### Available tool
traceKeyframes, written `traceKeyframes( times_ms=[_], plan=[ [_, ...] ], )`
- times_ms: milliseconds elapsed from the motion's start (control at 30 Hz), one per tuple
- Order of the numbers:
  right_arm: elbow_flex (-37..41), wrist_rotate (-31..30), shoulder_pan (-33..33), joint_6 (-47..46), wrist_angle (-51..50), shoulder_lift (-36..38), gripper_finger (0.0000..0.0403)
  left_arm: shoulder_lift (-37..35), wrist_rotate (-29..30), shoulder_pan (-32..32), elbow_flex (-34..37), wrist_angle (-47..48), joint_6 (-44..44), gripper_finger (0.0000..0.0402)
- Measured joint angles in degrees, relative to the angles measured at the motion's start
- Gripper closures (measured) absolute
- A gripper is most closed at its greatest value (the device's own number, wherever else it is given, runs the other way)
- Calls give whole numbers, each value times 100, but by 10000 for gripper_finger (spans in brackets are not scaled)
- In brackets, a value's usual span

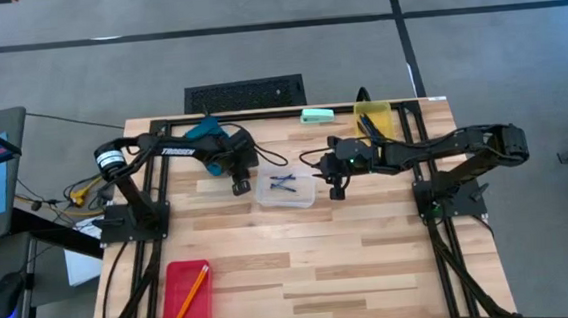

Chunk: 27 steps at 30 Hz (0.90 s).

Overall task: Sort crayons/erasers/pens/pencils in bins
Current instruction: Put the yellow pencil into the red bin

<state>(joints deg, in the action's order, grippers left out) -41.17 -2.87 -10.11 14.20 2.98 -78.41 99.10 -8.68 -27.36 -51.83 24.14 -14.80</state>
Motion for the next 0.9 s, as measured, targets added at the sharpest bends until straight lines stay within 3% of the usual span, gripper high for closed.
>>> traceKeyframes(
  times_ms=[633,700,900],
  plan=[
    [0,0,-2,-20,-57,0,280,-10,-68,-121,-737,1079,-359,400],
    [0,0,-4,-20,-59,0,279,-9,-287,-117,-737,1264,-248,400],
    [0,0,-4,-17,-59,0,273,-3,-196,130,-737,1235,233,375]
  ],
)
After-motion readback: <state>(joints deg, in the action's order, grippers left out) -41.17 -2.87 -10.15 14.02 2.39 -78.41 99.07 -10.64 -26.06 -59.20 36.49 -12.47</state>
